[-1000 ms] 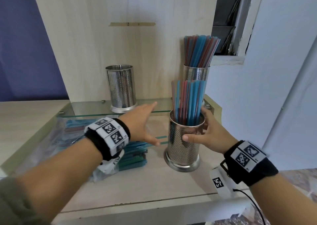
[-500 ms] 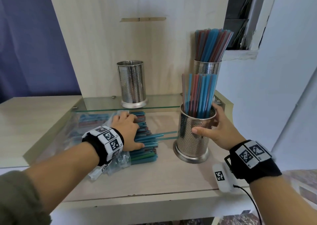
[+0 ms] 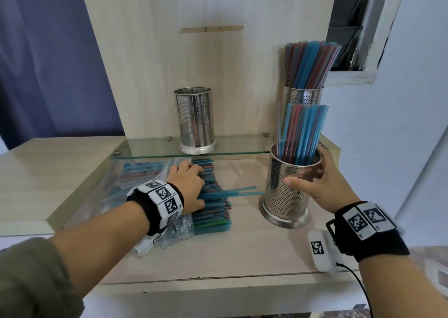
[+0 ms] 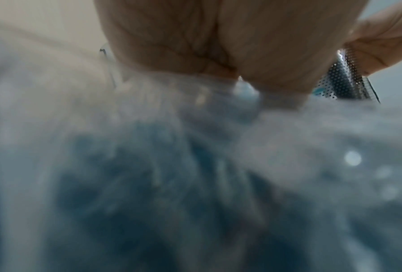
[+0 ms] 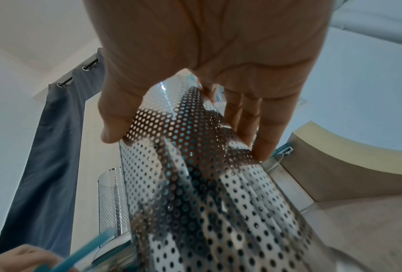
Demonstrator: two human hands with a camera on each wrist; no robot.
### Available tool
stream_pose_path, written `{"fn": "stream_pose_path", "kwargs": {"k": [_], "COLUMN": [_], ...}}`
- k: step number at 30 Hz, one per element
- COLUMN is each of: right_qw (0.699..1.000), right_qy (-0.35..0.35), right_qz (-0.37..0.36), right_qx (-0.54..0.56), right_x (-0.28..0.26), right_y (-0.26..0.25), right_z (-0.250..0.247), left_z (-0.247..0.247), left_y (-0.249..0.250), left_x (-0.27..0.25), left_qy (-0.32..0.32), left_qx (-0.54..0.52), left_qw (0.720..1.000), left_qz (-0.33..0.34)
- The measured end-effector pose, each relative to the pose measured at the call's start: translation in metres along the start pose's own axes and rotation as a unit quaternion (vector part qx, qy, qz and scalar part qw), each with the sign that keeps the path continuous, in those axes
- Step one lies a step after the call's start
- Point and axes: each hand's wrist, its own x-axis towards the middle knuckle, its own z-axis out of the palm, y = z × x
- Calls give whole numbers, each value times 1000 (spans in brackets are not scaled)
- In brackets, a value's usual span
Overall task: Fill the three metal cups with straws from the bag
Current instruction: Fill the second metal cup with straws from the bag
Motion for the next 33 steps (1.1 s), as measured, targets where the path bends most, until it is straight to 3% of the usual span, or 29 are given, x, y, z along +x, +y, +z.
{"fn": "stream_pose_path", "kwargs": {"k": [8,11,15,21,26,29,31,33], "right_qw": [1000,1000,1000,1000,999,996,971,953], "right_qy": [3,3,5,7,-32,16,115,127], "right_qz": [3,5,6,6,12,-53,-113,-194], "right_qx": [-17,-21,-13,-18,-20,-66,-178,-196], "right_x": [-1,-1,-3,-3,-8,-18,-25,-32], "right_y": [-4,-5,-6,-6,-20,-46,-65,-85], "right_z": [0,1,1,0,-3,-7,-4,7], "left_z": [-16,-26,-39,-82,-124,-138,-142,-146], "left_y": [-2,8,17,24,14,2,-5,-6], "left_x": [5,8,15,4,-16,-25,-29,-31], "left_qy": [96,95,143,316,391,434,455,463], "left_qx": [-85,-108,-211,-353,-484,-547,-579,-603], "left_qw": [991,987,961,871,771,702,661,632], "left_qz": [42,70,108,133,135,137,144,150]}}
